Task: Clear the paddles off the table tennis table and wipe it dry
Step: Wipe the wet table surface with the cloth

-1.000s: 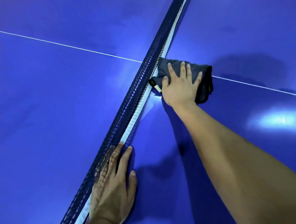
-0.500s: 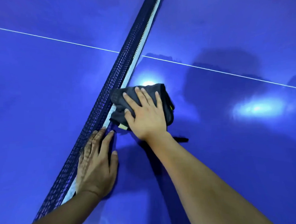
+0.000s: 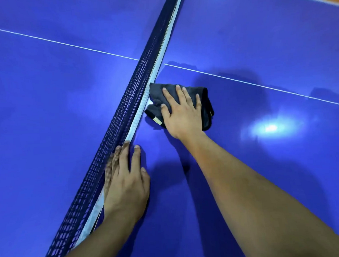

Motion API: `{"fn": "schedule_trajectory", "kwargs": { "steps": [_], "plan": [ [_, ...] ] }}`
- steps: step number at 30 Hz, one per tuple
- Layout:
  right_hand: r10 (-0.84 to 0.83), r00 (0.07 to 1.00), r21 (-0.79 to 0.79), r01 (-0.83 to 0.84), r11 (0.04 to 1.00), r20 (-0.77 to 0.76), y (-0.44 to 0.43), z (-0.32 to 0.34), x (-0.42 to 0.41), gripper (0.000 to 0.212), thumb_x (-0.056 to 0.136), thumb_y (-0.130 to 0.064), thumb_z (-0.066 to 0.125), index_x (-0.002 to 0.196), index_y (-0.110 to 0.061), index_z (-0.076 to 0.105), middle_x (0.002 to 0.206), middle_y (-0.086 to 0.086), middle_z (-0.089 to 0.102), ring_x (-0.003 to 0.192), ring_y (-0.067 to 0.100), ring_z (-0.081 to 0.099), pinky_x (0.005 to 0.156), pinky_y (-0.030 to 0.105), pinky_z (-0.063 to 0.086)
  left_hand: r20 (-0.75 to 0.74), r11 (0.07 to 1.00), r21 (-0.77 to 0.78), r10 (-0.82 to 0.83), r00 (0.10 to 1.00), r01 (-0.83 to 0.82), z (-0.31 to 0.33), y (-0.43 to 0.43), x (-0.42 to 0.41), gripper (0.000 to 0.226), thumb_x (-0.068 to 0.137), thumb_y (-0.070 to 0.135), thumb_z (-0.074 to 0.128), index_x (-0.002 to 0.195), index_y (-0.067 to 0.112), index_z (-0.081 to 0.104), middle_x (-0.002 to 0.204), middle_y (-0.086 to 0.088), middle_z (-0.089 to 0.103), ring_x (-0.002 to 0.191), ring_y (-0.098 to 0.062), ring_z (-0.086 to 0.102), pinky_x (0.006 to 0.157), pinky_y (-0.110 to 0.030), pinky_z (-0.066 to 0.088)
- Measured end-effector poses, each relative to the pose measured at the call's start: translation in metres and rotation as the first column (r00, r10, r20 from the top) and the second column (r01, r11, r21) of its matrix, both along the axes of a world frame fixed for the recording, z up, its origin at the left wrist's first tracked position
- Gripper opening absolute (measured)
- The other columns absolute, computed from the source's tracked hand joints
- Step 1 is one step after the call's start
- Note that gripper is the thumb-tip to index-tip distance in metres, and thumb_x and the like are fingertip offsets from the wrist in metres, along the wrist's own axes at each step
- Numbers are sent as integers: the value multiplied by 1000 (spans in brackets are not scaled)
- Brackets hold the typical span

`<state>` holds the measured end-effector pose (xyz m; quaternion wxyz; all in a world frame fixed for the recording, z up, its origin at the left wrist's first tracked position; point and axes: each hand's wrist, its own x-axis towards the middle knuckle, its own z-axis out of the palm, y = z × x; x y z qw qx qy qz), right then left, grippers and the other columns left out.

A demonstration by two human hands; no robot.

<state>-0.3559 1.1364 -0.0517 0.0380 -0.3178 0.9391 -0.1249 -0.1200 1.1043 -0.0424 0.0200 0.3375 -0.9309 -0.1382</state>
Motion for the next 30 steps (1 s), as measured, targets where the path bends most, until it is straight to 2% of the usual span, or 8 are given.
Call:
{"fn": "schedule_trajectory", "kwargs": {
  "steps": [2, 4, 9, 11, 15, 21, 26, 30],
  "plan": [
    [-8, 999, 15, 7, 1000, 34, -11, 2, -12, 56, 106, -53, 24, 161, -42, 19, 172, 0, 8, 158, 15, -1, 125, 53, -10, -40, 997, -71, -20, 999, 17, 4, 5, -3, 55, 92, 21, 40, 146, 13, 48, 161, -15, 32, 145, -35, 38, 120, -49, 28],
    [-18, 998, 11, 18, 1000, 65, -25, 6, -26, 57, 106, -55, 24, 161, -43, 19, 172, 0, 7, 158, 14, -2, 125, 53, -13, -78, 987, -115, -118, 990, 108, 6, 13, -4, 61, 85, 13, 47, 146, 13, 48, 161, -18, 32, 146, -37, 36, 121, -48, 25],
    [23, 999, 23, -24, 999, 24, -40, 4, -48, 58, 105, -56, 21, 161, -42, 19, 172, 1, 9, 159, 16, -1, 125, 53, -11, -185, 925, -117, -377, 907, 361, 0, 50, -18, 60, 90, 20, 45, 149, 13, 48, 161, -12, 36, 146, -35, 38, 116, -50, 28],
    [29, 999, 12, -29, 1000, 26, -41, 2, -50, 58, 105, -55, 22, 161, -41, 20, 172, 1, 9, 158, 16, 0, 125, 52, -11, -186, 918, -118, -395, 900, 379, -6, 73, -26, 58, 91, 22, 47, 148, 10, 49, 162, -13, 35, 147, -35, 38, 116, -50, 30],
    [41, 998, -21, -40, 999, 48, -22, 0, -55, 59, 105, -54, 24, 162, -39, 20, 172, 1, 8, 158, 15, -1, 125, 49, -14, -223, 944, -112, -329, 918, 311, -9, 117, -46, 58, 90, 24, 46, 145, 4, 48, 157, -16, 40, 143, -36, 42, 115, -51, 31],
    [-87, 996, -5, 87, 996, 32, 92, -1, -115, 61, 104, -55, 24, 163, -39, 16, 173, 1, 6, 158, 16, -2, 125, 50, -11, -145, 968, -96, -242, 959, 230, -11, 144, -69, 62, 89, 33, 42, 148, 17, 52, 157, -11, 44, 144, -37, 40, 119, -54, 28],
    [-277, 960, 12, 278, 960, -48, 232, -3, -171, 62, 102, -54, 32, 161, -38, 25, 171, 5, 17, 158, 19, 12, 126, 53, 1, -84, 979, -62, -197, 977, 192, -5, 147, -70, 60, 93, 39, 40, 149, 21, 50, 159, -7, 42, 147, -32, 35, 123, -49, 21],
    [-430, 903, 43, 430, 902, -10, 339, -3, -202, 63, 102, -56, 27, 162, -39, 21, 172, 3, 12, 158, 17, 7, 127, 51, -4, -66, 984, -43, -177, 982, 175, -5, 149, -68, 60, 94, 41, 38, 150, 23, 49, 160, -4, 40, 148, -30, 33, 124, -48, 20]
  ]
}}
